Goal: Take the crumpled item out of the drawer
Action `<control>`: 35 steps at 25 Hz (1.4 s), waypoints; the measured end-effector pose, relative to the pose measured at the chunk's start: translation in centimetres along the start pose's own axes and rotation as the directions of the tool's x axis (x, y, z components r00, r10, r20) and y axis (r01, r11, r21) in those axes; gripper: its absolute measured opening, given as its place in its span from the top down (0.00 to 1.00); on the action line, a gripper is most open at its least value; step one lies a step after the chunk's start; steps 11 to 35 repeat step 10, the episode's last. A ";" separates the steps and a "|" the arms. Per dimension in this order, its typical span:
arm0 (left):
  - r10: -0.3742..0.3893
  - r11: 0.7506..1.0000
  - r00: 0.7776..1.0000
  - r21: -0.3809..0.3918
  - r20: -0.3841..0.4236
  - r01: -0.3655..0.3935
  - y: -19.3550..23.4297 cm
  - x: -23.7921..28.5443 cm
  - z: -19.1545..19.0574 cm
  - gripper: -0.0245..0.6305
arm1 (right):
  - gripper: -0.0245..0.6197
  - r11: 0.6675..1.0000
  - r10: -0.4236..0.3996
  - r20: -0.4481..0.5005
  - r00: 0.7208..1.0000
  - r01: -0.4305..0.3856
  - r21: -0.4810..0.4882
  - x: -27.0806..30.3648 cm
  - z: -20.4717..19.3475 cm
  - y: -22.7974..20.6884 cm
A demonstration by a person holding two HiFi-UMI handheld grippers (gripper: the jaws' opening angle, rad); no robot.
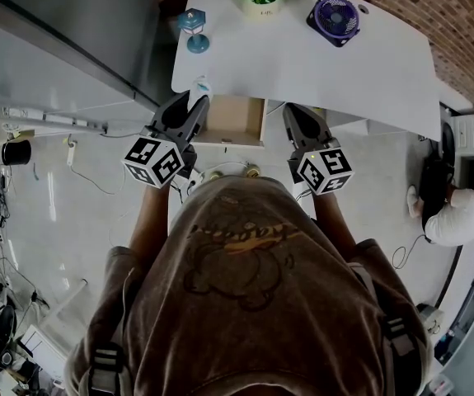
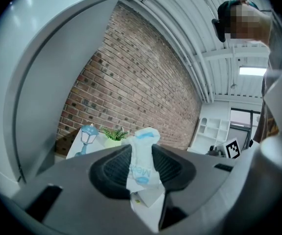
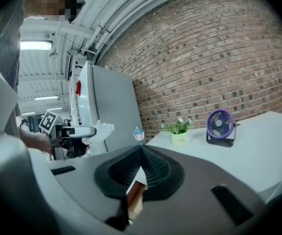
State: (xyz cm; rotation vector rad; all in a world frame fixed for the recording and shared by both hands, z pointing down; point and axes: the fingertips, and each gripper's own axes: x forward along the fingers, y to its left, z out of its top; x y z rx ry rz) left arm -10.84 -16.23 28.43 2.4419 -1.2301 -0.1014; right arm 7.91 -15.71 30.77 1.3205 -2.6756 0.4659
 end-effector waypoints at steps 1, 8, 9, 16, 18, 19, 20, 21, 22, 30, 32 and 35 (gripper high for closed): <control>0.000 1.000 1.000 0.000 0.000 0.000 0.0 0.0 0.0 0.77 | 0.97 1.000 0.000 0.000 1.000 0.000 0.001 0.0 0.0 0.0; 0.005 1.000 1.000 -0.010 -0.002 -0.005 -0.2 -0.3 0.0 0.77 | 0.97 1.000 0.001 -0.002 1.000 -0.001 0.004 -0.4 -0.1 0.2; 0.006 1.000 1.000 -0.011 -0.003 -0.006 -0.2 -0.4 -0.1 0.77 | 0.97 1.000 0.001 -0.003 1.000 -0.001 0.004 -0.4 -0.2 0.2; 0.007 1.000 1.000 -0.013 -0.003 -0.007 -0.2 -0.4 -0.1 0.77 | 0.97 1.000 0.000 -0.003 1.000 0.000 0.005 -0.5 -0.2 0.2; 0.007 1.000 1.000 -0.013 -0.003 -0.007 -0.2 -0.4 -0.1 0.77 | 0.97 1.000 0.000 -0.003 1.000 0.000 0.005 -0.5 -0.2 0.2; 0.007 1.000 1.000 -0.013 -0.003 -0.007 -0.2 -0.4 -0.1 0.77 | 0.97 1.000 0.000 -0.003 1.000 0.000 0.005 -0.5 -0.2 0.2; 0.007 1.000 1.000 -0.013 -0.003 -0.007 -0.2 -0.4 -0.1 0.77 | 0.97 1.000 0.000 -0.003 1.000 0.000 0.005 -0.5 -0.2 0.2; 0.007 1.000 1.000 -0.013 -0.003 -0.007 -0.2 -0.4 -0.1 0.77 | 0.97 1.000 0.000 -0.003 1.000 0.000 0.005 -0.5 -0.2 0.2; 0.007 1.000 1.000 -0.013 -0.003 -0.007 -0.2 -0.4 -0.1 0.77 | 0.97 1.000 0.000 -0.003 1.000 0.000 0.005 -0.5 -0.2 0.2; 0.007 1.000 1.000 -0.013 -0.003 -0.007 -0.2 -0.4 -0.1 0.77 | 0.97 1.000 0.000 -0.003 1.000 0.000 0.005 -0.5 -0.2 0.2; 0.007 1.000 1.000 -0.013 -0.003 -0.007 -0.2 -0.4 -0.1 0.77 | 0.97 1.000 0.000 -0.003 1.000 0.000 0.005 -0.5 -0.2 0.2; 0.007 1.000 1.000 -0.013 -0.003 -0.007 -0.2 -0.4 -0.1 0.77 | 0.97 1.000 0.000 -0.003 1.000 0.000 0.005 -0.5 -0.2 0.2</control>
